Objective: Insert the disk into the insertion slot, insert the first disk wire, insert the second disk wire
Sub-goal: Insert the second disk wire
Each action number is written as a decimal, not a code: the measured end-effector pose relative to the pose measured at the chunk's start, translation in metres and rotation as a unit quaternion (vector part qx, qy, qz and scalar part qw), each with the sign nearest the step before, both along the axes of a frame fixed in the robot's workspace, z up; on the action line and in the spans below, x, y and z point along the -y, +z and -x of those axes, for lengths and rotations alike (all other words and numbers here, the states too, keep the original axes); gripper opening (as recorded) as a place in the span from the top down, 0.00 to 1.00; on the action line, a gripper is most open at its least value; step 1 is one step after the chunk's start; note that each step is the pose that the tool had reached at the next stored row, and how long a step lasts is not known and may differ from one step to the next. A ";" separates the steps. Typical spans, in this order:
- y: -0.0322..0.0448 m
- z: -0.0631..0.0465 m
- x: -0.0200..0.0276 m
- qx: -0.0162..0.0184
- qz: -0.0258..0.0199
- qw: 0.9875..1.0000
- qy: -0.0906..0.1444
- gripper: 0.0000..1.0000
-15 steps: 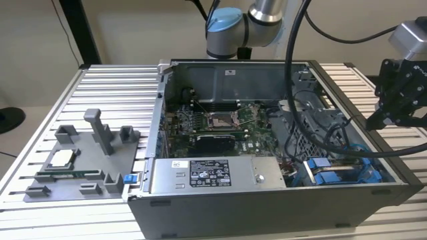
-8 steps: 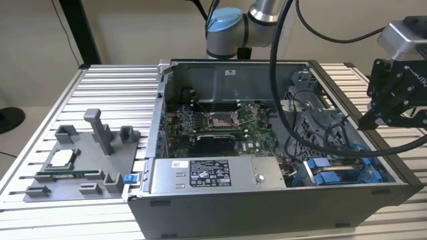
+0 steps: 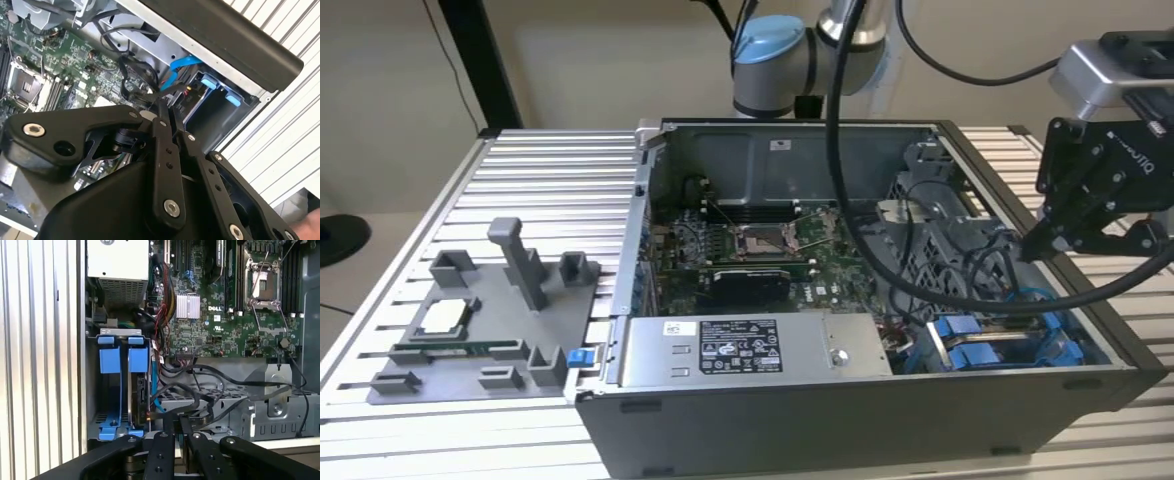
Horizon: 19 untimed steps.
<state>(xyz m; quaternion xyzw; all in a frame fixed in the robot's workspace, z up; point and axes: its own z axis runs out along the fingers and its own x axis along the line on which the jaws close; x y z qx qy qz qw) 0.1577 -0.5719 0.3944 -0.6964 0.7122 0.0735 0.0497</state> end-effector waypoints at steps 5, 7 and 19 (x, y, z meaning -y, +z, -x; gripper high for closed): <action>0.0001 0.005 0.0000 0.000 0.000 1.000 0.000 1.00; 0.0000 0.006 0.0000 0.000 0.000 1.000 0.000 1.00; 0.0000 0.009 0.0000 0.000 0.001 1.000 0.000 1.00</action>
